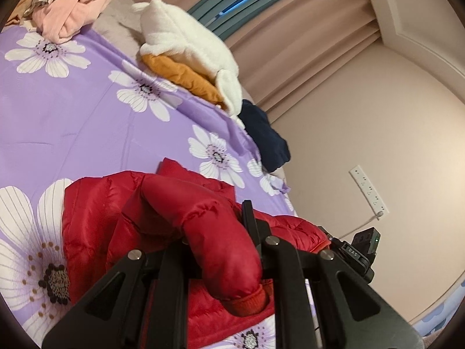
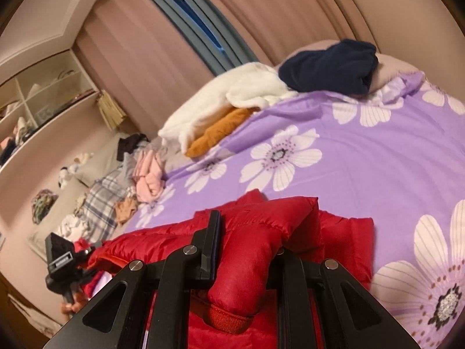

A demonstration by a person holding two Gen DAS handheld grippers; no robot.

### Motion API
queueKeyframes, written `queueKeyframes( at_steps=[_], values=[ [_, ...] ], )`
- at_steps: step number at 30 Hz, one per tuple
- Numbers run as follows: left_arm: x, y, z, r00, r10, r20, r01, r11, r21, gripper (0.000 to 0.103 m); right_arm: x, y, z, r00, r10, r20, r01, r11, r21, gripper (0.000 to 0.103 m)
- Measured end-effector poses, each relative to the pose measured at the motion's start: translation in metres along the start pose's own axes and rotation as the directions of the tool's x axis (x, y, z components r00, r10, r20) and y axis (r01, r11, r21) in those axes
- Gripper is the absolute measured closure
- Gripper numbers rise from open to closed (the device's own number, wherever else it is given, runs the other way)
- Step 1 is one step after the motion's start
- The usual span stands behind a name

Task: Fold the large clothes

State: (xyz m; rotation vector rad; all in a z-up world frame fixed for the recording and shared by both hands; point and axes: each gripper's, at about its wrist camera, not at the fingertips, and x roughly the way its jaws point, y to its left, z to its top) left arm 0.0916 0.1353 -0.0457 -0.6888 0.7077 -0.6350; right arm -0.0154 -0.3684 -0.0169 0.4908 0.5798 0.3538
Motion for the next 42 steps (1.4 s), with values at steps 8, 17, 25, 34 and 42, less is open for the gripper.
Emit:
queueKeyframes(
  at_steps=[8, 17, 25, 34, 42],
  values=[
    [0.033, 0.023, 0.009, 0.996, 0.078, -0.039, -0.079, 0.996, -0.033, 0.089, 0.031, -0.019, 0.0, 0.997, -0.055, -0.053, 0.056, 0.998, 0.034, 0.085],
    [0.071, 0.052, 0.02, 0.985, 0.153, -0.082, -0.16, 0.984, -0.081, 0.088, 0.066, -0.041, 0.003, 0.99, -0.094, -0.105, 0.1, 0.994, 0.053, 0.085],
    [0.116, 0.085, 0.027, 0.954, 0.255, -0.156, -0.273, 0.956, -0.108, 0.084, 0.103, -0.065, 0.003, 0.976, -0.14, -0.166, 0.157, 0.983, 0.096, 0.085],
    [0.12, 0.102, 0.028, 0.959, 0.238, -0.154, -0.262, 0.952, -0.157, 0.082, 0.12, -0.083, 0.002, 0.971, -0.089, -0.222, 0.138, 0.966, 0.22, 0.085],
    [0.094, 0.095, 0.045, 0.979, 0.171, -0.116, -0.194, 0.953, -0.233, 0.077, 0.113, -0.084, 0.01, 0.977, 0.002, -0.215, 0.085, 0.914, 0.397, 0.067]
  ],
)
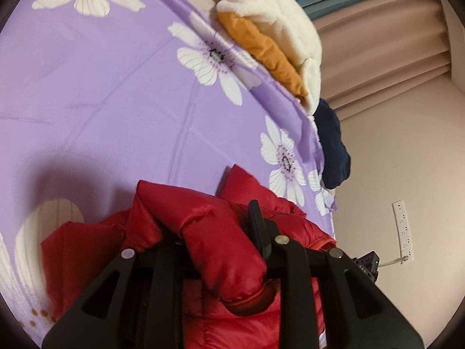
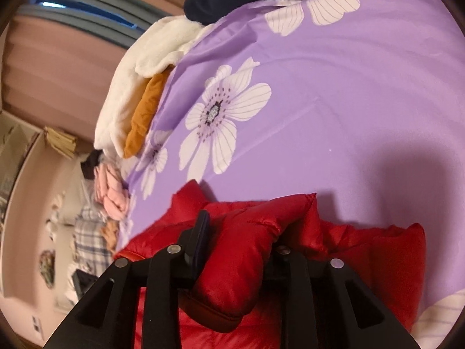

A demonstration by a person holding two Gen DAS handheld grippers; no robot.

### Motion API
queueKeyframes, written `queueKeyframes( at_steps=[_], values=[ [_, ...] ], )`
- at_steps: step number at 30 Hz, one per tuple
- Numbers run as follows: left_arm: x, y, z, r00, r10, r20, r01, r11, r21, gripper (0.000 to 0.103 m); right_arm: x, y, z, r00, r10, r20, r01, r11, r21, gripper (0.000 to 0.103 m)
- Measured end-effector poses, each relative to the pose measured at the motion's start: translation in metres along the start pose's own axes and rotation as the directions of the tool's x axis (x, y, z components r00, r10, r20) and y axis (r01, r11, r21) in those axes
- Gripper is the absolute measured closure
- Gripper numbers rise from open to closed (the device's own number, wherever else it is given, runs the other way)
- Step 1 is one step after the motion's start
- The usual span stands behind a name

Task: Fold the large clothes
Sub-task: 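Lower the folded hem onto the jacket and open both tools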

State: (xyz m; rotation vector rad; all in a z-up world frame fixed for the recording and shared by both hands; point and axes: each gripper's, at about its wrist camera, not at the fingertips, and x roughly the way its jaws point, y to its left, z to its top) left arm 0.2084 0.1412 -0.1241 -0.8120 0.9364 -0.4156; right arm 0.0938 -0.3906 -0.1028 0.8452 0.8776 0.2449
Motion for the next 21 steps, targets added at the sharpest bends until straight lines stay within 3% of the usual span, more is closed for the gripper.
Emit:
queueKeyframes(
  at_steps=[1, 3, 5, 7, 10, 13, 16, 18, 21],
  values=[
    [-0.002, 0.0, 0.002, 1.0, -0.007, 0.002, 0.007, 1.0, -0.004, 0.076, -0.002, 0.002, 0.001, 1.0, 0.018, 0.009, -0.018, 1.0, 0.014, 0.056],
    [-0.007, 0.003, 0.008, 0.999, -0.041, 0.0, 0.041, 0.998, -0.037, 0.071, -0.008, 0.004, 0.004, 0.998, 0.053, 0.044, -0.055, 0.997, 0.052, 0.045],
    [-0.014, 0.007, 0.015, 0.998, -0.057, 0.027, 0.059, 0.995, -0.078, 0.047, -0.014, 0.003, 0.008, 0.996, 0.05, 0.079, -0.058, 0.994, 0.092, 0.041],
    [-0.023, 0.008, 0.021, 0.995, -0.06, 0.082, 0.067, 0.993, -0.098, 0.03, -0.014, 0.003, 0.012, 0.996, 0.012, 0.091, -0.021, 0.995, 0.097, 0.039],
    [-0.038, 0.003, 0.029, 0.99, -0.058, 0.129, 0.068, 0.995, -0.074, 0.028, -0.013, 0.006, 0.015, 0.993, -0.067, 0.093, 0.06, 0.995, 0.074, 0.039],
    [-0.049, -0.009, 0.025, 0.99, 0.025, 0.137, -0.03, 0.999, 0.037, 0.028, -0.022, 0.013, 0.017, 0.981, -0.135, 0.136, 0.132, 0.991, 0.031, 0.039],
    [-0.059, -0.016, 0.012, 0.985, 0.098, 0.144, -0.118, 0.984, 0.136, 0.028, -0.039, 0.025, 0.023, 0.951, -0.216, 0.223, 0.226, 0.974, -0.021, 0.038],
    [-0.067, -0.018, 0.002, 0.979, 0.129, 0.157, -0.157, 0.969, 0.189, 0.028, -0.051, 0.037, 0.022, 0.918, -0.274, 0.287, 0.3, 0.952, -0.052, 0.038],
    [-0.077, -0.033, -0.019, 0.969, 0.158, 0.187, -0.208, 0.935, 0.286, 0.028, -0.056, 0.061, 0.006, 0.898, -0.297, 0.326, 0.365, 0.914, -0.174, 0.038]
  ],
)
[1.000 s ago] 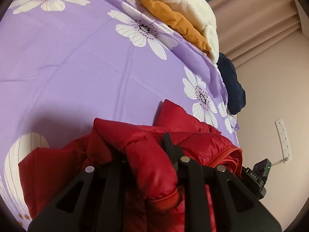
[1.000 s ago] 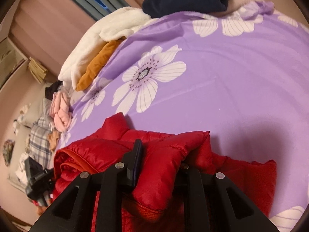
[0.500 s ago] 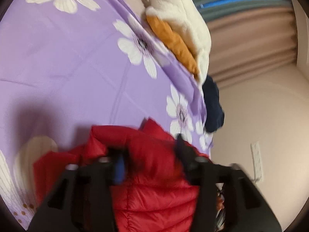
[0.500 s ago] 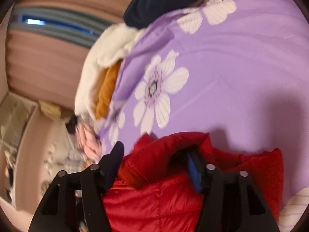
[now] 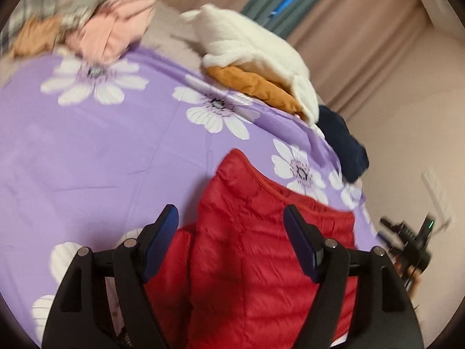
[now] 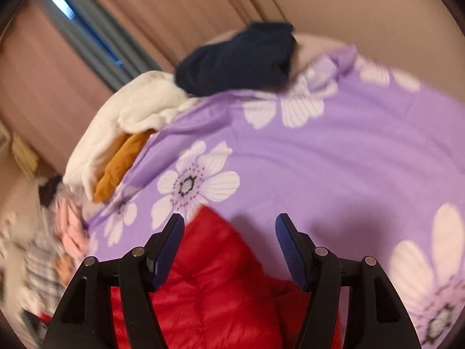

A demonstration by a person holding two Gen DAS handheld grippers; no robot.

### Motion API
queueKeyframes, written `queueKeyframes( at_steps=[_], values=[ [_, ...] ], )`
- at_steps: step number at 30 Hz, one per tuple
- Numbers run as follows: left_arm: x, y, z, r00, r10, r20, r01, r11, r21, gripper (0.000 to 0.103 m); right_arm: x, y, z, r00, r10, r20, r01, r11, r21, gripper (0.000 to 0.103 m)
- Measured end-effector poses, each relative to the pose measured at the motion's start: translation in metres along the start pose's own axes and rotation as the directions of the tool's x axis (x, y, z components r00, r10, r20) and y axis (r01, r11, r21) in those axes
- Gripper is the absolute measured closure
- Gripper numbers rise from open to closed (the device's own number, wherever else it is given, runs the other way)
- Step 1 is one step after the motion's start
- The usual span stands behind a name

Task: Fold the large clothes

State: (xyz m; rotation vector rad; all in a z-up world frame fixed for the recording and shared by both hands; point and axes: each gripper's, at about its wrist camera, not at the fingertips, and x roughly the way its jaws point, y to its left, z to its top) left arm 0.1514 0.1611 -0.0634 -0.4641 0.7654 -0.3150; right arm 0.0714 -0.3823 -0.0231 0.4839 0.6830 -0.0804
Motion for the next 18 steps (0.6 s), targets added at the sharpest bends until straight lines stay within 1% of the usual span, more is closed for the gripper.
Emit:
queueKeyframes(
  at_steps=[2, 3, 4, 6, 9, 11, 12, 13, 14, 15, 16, 18],
  values=[
    [-0.007, -0.018, -0.01, 1.0, 0.006, 0.007, -0.006, 0.997, 0.081, 0.028, -0.013, 0.023, -0.016, 0.999, -0.018, 0.031, 0.022, 0.989, -0.144, 0.038],
    [-0.01, -0.031, -0.018, 1.0, 0.005, 0.007, -0.006, 0.99, 0.139, 0.028, -0.018, 0.029, -0.023, 0.999, -0.005, 0.033, 0.011, 0.983, -0.184, 0.038],
    [-0.011, -0.038, -0.023, 1.0, 0.007, 0.011, -0.009, 0.985, 0.173, 0.028, -0.023, 0.037, -0.032, 0.999, 0.022, 0.029, -0.015, 0.974, -0.226, 0.038],
    [-0.012, -0.055, -0.04, 1.0, 0.004, 0.02, -0.009, 0.969, 0.247, 0.028, -0.03, 0.047, -0.048, 0.998, 0.065, 0.015, -0.058, 0.961, -0.271, 0.038],
    [-0.005, -0.066, -0.06, 1.0, 0.023, 0.021, -0.028, 0.956, 0.292, 0.029, -0.036, 0.057, -0.074, 0.996, 0.094, -0.013, -0.093, 0.946, -0.312, 0.038],
    [0.009, -0.066, -0.075, 0.998, 0.061, -0.001, -0.058, 0.95, 0.307, 0.032, -0.032, 0.062, -0.092, 0.993, 0.096, -0.065, -0.113, 0.927, -0.359, 0.038],
    [0.018, -0.064, -0.084, 0.997, 0.074, -0.029, -0.061, 0.948, 0.313, 0.034, -0.033, 0.065, -0.1, 0.993, 0.087, -0.078, -0.111, 0.918, -0.38, 0.038],
    [0.025, -0.064, -0.089, 0.995, 0.084, -0.048, -0.064, 0.946, 0.316, 0.04, -0.031, 0.067, -0.107, 0.993, 0.079, -0.092, -0.109, 0.907, -0.406, 0.038],
    [0.03, -0.063, -0.094, 0.993, 0.098, -0.063, -0.073, 0.943, 0.323, 0.041, -0.026, 0.067, -0.114, 0.992, 0.06, -0.107, -0.102, 0.891, -0.443, 0.039],
    [0.036, -0.062, -0.099, 0.991, 0.119, -0.067, -0.09, 0.937, 0.336, 0.041, -0.022, 0.068, -0.119, 0.993, 0.034, -0.11, -0.081, 0.883, -0.462, 0.039],
    [0.039, -0.063, -0.103, 0.989, 0.131, -0.064, -0.1, 0.932, 0.349, 0.041, -0.017, 0.066, -0.122, 0.993, 0.003, -0.116, -0.058, 0.879, -0.473, 0.038],
    [0.042, -0.062, -0.106, 0.988, 0.142, -0.064, -0.11, 0.925, 0.364, 0.041, -0.007, 0.059, -0.126, 0.991, -0.007, -0.136, -0.056, 0.887, -0.458, 0.038]
  ],
)
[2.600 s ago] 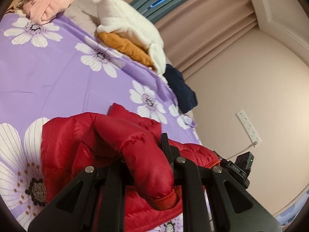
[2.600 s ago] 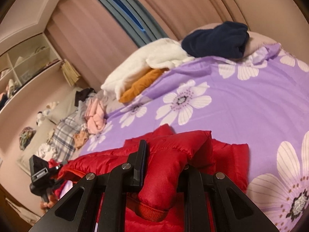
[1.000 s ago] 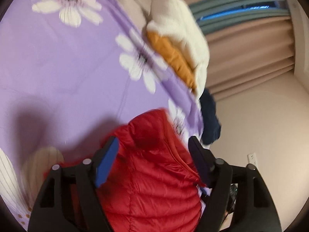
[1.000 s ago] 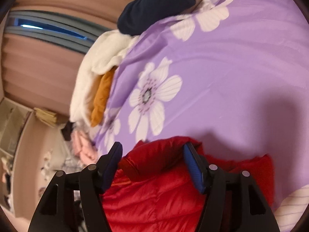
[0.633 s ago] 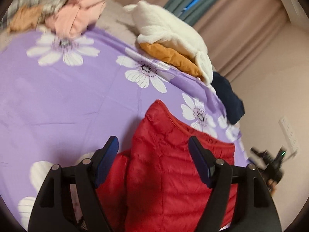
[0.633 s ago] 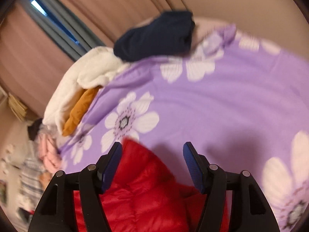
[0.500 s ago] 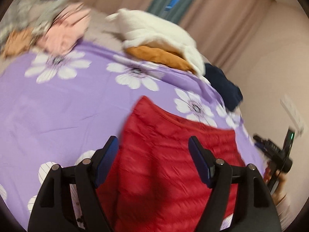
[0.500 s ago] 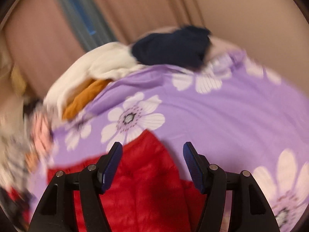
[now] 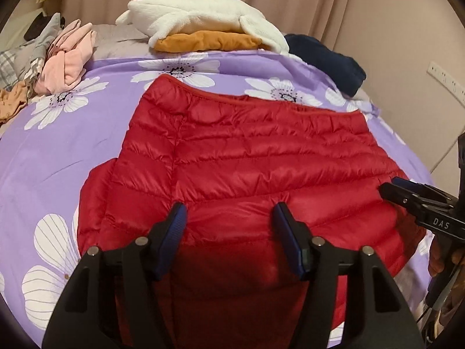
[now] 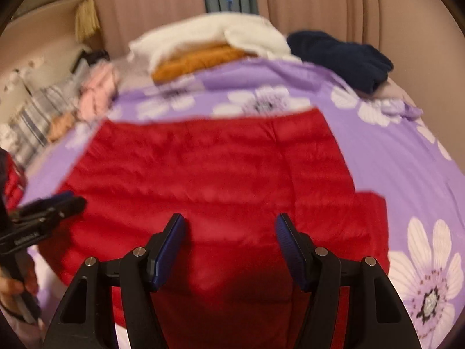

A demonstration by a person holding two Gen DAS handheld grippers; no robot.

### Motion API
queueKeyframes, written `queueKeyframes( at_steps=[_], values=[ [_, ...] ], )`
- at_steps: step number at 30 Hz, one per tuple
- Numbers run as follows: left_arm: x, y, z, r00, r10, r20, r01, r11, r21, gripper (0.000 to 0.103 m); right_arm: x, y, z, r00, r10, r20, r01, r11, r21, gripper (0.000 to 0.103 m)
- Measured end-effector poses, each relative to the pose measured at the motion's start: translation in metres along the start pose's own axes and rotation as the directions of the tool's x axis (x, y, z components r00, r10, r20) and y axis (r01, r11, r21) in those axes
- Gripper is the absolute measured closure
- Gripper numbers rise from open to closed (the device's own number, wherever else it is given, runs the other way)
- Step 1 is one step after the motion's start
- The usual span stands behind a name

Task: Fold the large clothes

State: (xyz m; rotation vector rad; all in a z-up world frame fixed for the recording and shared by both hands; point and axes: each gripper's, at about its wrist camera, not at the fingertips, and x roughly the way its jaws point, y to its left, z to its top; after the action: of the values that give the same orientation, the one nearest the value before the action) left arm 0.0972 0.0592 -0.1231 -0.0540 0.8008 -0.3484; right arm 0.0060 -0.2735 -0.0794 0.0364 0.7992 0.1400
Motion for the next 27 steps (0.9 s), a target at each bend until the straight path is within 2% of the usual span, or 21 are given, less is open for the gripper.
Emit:
queueKeyframes(
  at_steps=[5, 11, 14, 17, 21, 24, 27],
  values=[
    [0.016, -0.001, -0.003, 0.997, 0.022, -0.068, -0.021, 1.0, 0.019, 0.039, 0.019, -0.005, -0.007, 0.999, -0.021, -0.037, 0.02, 0.999, -0.028, 0.038],
    [0.019, -0.006, -0.004, 0.994, 0.045, -0.095, -0.044, 0.999, 0.015, 0.039, 0.019, -0.001, -0.021, 1.0, -0.014, -0.019, 0.014, 0.999, -0.03, 0.038],
    [0.011, -0.005, -0.001, 0.994, 0.048, -0.102, -0.051, 0.998, -0.029, 0.04, 0.011, -0.001, -0.019, 0.999, -0.006, -0.031, 0.006, 1.0, -0.022, 0.038],
    [-0.008, -0.008, -0.001, 0.995, 0.054, -0.081, -0.058, 0.997, -0.054, 0.04, -0.009, -0.002, -0.017, 1.0, 0.026, -0.014, -0.026, 1.0, -0.004, 0.038],
    [-0.032, -0.012, -0.013, 0.998, 0.06, -0.037, -0.062, 0.996, -0.066, 0.039, -0.039, -0.016, -0.021, 0.997, 0.052, 0.059, -0.054, 0.998, 0.02, 0.038],
    [-0.041, -0.011, -0.025, 0.996, 0.091, -0.011, -0.092, 0.994, -0.066, 0.039, -0.057, -0.028, -0.03, 0.996, 0.013, 0.085, -0.016, 0.999, 0.03, 0.038],
    [-0.035, -0.005, -0.037, 0.995, 0.102, -0.023, -0.104, 0.992, -0.078, 0.039, -0.061, -0.039, -0.04, 0.997, -0.031, 0.076, 0.03, 0.999, 0.018, 0.038]
  ],
)
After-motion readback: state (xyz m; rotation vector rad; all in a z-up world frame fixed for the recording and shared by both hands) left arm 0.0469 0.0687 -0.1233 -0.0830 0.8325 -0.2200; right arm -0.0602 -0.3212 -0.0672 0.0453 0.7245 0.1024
